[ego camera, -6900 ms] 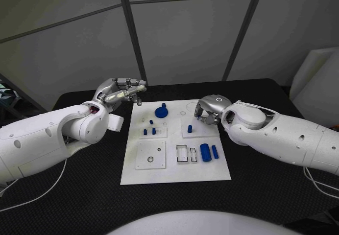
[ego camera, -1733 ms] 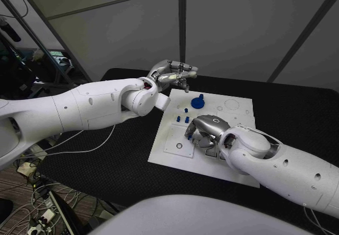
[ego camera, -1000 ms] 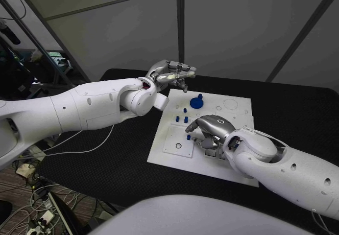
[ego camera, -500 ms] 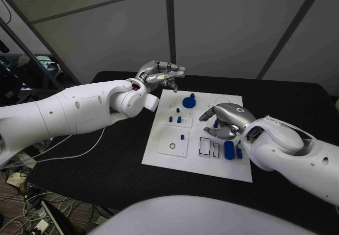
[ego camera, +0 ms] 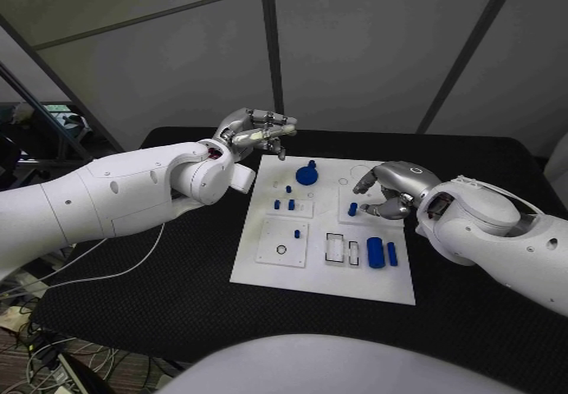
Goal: Assemble the parts on the task board
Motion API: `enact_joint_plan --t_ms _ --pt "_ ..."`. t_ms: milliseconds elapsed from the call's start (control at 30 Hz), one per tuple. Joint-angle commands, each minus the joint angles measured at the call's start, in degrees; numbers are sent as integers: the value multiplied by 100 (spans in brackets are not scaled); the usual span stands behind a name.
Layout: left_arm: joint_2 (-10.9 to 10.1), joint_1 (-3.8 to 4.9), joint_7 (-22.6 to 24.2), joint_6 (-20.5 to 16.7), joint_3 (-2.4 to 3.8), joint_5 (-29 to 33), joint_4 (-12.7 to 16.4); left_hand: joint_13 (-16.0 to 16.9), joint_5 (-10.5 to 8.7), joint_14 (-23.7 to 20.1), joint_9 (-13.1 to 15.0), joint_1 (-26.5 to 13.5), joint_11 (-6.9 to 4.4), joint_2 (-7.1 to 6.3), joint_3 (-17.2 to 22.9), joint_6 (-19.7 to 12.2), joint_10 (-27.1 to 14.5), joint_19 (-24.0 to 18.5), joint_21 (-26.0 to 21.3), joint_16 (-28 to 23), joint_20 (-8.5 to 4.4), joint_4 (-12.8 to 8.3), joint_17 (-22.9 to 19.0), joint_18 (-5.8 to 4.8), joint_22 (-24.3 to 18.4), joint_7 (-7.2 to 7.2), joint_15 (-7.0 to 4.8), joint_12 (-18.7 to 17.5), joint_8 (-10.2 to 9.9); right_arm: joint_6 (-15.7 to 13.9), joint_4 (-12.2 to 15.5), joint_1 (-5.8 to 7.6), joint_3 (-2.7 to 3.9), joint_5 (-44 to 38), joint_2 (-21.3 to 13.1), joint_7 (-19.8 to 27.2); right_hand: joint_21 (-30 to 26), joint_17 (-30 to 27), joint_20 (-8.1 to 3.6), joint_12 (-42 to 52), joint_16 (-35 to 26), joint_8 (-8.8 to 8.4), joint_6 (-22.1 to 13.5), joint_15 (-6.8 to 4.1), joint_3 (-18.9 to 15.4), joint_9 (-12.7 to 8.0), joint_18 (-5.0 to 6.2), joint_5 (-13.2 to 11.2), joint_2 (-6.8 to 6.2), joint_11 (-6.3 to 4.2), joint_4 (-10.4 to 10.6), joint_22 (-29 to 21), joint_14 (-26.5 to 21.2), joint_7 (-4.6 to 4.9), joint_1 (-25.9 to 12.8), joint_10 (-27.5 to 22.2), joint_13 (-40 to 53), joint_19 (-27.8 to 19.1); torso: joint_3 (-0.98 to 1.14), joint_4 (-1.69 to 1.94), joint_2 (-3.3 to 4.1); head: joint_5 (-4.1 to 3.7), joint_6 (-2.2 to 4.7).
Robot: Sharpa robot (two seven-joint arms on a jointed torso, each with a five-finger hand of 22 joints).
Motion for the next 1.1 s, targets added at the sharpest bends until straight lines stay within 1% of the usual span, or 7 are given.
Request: enact_joint_plan --t_ms 33,233,333,433,600,833,1100 --pt "9 8 20 69 2 15 -2 2 18 -33 -8 -9 10 7 -8 -34 -48 -40 -37 -32 15 -29 -5 278 -7 9 -4 31 24 349 -74 13 4 -42 58 86 -20 -12 -12 46 24 -12 -6 -2 -45 -10 2 21 11 2 6 -11 41 -47 13 -26 -4 42 -2 11 10 21 -21" --pt "10 8 18 71 2 15 -7 2 18 -33 -8 -9 10 7 -8 -34 -48 -40 -37 -32 15 -29 -5 278 -7 9 -4 31 24 428 -233 16 2 -61 203 93 -40 -31 -18 87 15 -9 -4 -15 -60 -16 5 33 75 -4 -2 -26 38 -52 74 -25 -2 42 -3 1 6 45 -50" --pt "10 8 17 71 2 15 -6 2 18 -33 -8 -9 10 7 -8 -34 -48 -40 -37 -32 15 -29 -5 278 -7 9 -4 31 24 512 -280 17 0 -64 260 101 3 -5 -27 133 41 -5 5 -21 -76 -19 -6 31 103 -15 3 7 54 -51 89 26 3 73 -6 4 5 54 -62" --pt "10 9 16 73 2 15 -6 2 18 -33 -8 -9 10 7 -8 -34 -48 -40 -37 -32 15 -29 -5 278 -7 9 -4 31 24 595 -288 16 -2 -66 295 108 99 57 -48 229 104 14 56 -44 -103 -19 -30 31 141 -47 25 80 108 -58 99 185 11 143 -5 4 0 65 -77" --pt "8 9 15 74 2 15 -8 2 18 -33 -8 -9 10 7 -8 -34 -48 -40 -37 -32 15 -29 -5 278 -7 9 -4 31 24 659 -304 14 -5 -67 343 103 295 183 -85 321 215 52 176 -80 -73 -7 -78 21 204 -98 52 232 175 -54 130 443 17 263 2 -12 2 80 -84" --pt "9 9 11 79 2 15 -7 2 18 -33 -8 -9 10 7 -8 -34 -48 -40 -37 -32 15 -29 -5 278 -7 9 -4 31 24 761 -346 13 -10 -95 390 55 647 331 -127 387 344 147 455 -125 41 31 -162 -36 314 -157 65 512 226 -61 216 822 39 444 -1 -1 1 80 -90" --pt "7 9 7 81 2 15 -6 2 18 -33 -8 -9 10 7 -8 -34 -48 -40 -37 -32 15 -29 -5 278 -7 9 -4 31 24 871 -392 11 -19 -230 420 -27 741 415 -152 364 413 170 565 -144 106 41 -184 -80 359 -183 51 589 244 -73 273 951 44 488 -1 -1 3 90 -105"
